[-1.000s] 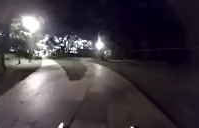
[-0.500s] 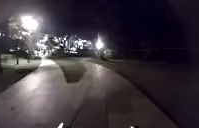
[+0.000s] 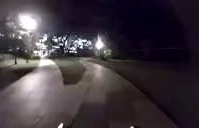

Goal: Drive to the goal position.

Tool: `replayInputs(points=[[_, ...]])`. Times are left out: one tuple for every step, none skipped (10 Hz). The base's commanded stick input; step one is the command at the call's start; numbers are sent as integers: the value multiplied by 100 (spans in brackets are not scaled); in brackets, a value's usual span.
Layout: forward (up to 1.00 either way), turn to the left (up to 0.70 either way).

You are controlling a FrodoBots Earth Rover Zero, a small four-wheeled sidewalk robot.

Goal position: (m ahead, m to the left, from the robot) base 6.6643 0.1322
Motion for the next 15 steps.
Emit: replayInputs(points=[[45,0],[45,0],[45,0],[45,0],[45,0],[45,0],[45,0],[45,0],[45,0],[45,0],[45,0],[45,0],[45,0],[45,0],[45,0]])
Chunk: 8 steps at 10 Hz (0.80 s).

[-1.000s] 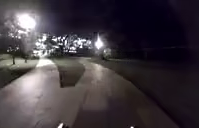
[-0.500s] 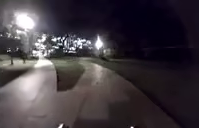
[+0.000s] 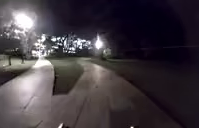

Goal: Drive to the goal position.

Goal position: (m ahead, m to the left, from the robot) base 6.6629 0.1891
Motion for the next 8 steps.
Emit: replayInputs(points=[[45,0],[45,0],[45,0],[45,0],[45,0],[45,0],[45,0],[45,0]])
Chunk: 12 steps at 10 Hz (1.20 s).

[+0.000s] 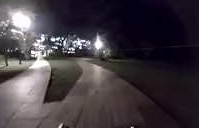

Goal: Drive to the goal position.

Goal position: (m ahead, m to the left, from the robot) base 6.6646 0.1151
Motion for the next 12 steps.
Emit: replayInputs(points=[[45,0],[45,0],[45,0],[45,0],[45,0],[45,0],[45,0],[45,0],[45,0],[45,0],[45,0],[45,0]])
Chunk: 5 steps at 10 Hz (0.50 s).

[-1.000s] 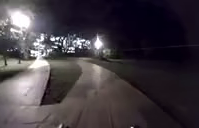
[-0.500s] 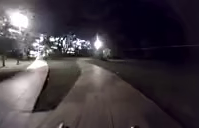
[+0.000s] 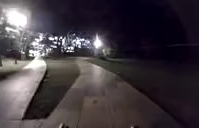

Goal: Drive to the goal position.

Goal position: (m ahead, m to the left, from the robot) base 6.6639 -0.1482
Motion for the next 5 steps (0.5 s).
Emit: replayInputs(points=[[45,0],[45,0],[45,0],[45,0],[45,0]])
